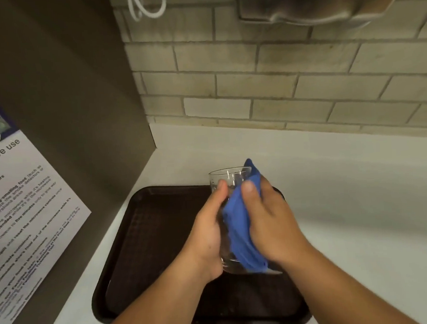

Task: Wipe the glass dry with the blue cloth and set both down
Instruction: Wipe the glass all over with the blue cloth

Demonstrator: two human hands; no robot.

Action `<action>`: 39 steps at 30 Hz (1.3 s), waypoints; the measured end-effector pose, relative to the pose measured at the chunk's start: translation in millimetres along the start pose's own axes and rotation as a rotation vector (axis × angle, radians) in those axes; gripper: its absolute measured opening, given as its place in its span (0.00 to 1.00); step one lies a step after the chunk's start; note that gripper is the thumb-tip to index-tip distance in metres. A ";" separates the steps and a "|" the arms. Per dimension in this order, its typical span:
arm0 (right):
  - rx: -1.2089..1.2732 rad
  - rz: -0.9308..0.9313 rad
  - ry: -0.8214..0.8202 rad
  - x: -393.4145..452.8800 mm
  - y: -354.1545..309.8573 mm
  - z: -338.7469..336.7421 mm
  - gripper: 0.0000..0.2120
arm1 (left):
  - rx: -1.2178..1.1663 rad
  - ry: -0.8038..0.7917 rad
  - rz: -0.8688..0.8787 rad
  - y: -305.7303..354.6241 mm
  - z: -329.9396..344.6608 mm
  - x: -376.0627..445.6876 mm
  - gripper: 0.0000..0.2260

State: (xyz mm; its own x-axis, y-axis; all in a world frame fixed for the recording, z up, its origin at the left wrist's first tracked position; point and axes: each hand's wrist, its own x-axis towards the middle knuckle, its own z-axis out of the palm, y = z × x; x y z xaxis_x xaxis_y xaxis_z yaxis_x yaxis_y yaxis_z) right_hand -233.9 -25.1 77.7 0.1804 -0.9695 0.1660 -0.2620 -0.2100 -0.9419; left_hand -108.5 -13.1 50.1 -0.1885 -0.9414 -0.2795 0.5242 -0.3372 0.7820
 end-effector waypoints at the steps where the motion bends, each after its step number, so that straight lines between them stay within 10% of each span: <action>1: 0.090 0.096 -0.001 7.7 -0.5 -4.6 0.20 | -0.008 -0.017 -0.001 0.3 1.6 -0.1 0.31; 5: 0.261 0.284 -0.101 -1.9 4.6 -15.7 0.21 | -0.044 -0.014 0.002 4.3 3.3 5.8 0.32; 11: -0.209 -0.051 -0.012 -17.3 7.2 12.0 0.28 | 0.079 0.155 0.011 4.0 2.5 9.9 0.37; 17: 0.270 0.359 -0.042 23.3 -2.9 -7.1 0.26 | -0.049 0.010 0.005 13.8 2.2 8.9 0.34; 24: -0.266 -0.058 -0.038 -12.5 -3.1 24.0 0.32 | 0.079 0.144 -0.030 19.3 -6.0 12.1 0.37; 31: 0.305 0.358 0.011 29.4 -17.5 20.2 0.24 | -0.013 0.013 -0.014 30.3 -23.0 8.3 0.35; 39: -0.184 -0.026 0.026 12.0 -11.9 59.4 0.20 | 0.021 0.120 -0.033 33.2 -44.6 12.0 0.33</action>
State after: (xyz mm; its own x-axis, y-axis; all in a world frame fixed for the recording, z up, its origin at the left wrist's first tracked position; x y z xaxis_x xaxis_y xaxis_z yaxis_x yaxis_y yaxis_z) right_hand -172.3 -26.7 73.5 0.1651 -0.9660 0.1991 -0.4270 -0.2520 -0.8684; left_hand -56.3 -35.6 47.9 -0.1045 -0.9235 -0.3691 0.5015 -0.3694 0.7823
